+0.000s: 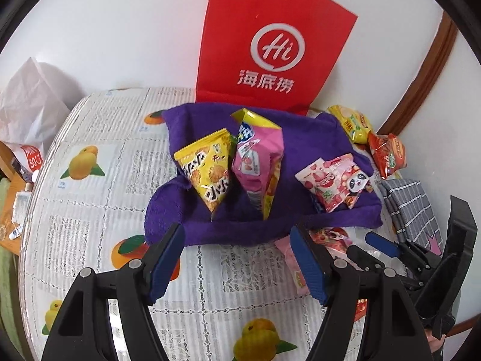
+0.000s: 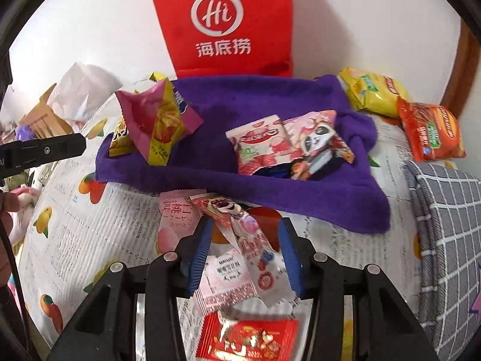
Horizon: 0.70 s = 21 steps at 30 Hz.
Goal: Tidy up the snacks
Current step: 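Grasp the pink-white strawberry candy stick with the right gripper while the left lowers toward the pink peach candy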
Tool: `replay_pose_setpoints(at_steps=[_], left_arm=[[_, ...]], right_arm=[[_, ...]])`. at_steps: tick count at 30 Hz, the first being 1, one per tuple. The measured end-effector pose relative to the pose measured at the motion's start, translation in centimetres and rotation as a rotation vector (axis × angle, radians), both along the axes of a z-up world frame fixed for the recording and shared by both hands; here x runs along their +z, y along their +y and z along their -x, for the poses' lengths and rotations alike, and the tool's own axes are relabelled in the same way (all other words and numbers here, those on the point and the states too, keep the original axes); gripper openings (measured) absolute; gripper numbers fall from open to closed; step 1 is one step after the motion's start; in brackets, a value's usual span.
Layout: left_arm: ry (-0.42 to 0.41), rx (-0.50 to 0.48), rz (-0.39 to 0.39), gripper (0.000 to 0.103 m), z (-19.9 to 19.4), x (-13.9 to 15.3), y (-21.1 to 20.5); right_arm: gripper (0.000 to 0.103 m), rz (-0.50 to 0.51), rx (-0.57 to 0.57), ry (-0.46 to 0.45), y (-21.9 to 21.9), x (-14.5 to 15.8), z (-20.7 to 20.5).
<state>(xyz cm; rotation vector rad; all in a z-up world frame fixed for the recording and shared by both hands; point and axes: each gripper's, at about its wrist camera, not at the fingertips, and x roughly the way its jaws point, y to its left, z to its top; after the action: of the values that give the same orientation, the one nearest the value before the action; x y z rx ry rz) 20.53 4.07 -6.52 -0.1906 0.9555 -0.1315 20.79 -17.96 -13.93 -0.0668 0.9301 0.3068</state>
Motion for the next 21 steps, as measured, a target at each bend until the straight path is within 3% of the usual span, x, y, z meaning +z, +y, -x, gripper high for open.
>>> replay_pose_setpoints(at_steps=[9, 15, 21], left_arm=[[0.021, -0.005, 0.012, 0.071, -0.1, -1.1, 0.4], [0.029, 0.003, -0.022, 0.071, 0.2, -1.2, 0.0], [0.024, 0.016, -0.026, 0.071, 1.0, -0.9, -0.9]], right_arm=[[0.045, 0.069, 0.034, 0.046, 1.4, -2.5, -1.6], [0.018, 0.05, 0.022, 0.059, 1.2, -2.8, -0.9], [0.018, 0.005, -0.014, 0.008, -0.3, -0.9, 1.6]])
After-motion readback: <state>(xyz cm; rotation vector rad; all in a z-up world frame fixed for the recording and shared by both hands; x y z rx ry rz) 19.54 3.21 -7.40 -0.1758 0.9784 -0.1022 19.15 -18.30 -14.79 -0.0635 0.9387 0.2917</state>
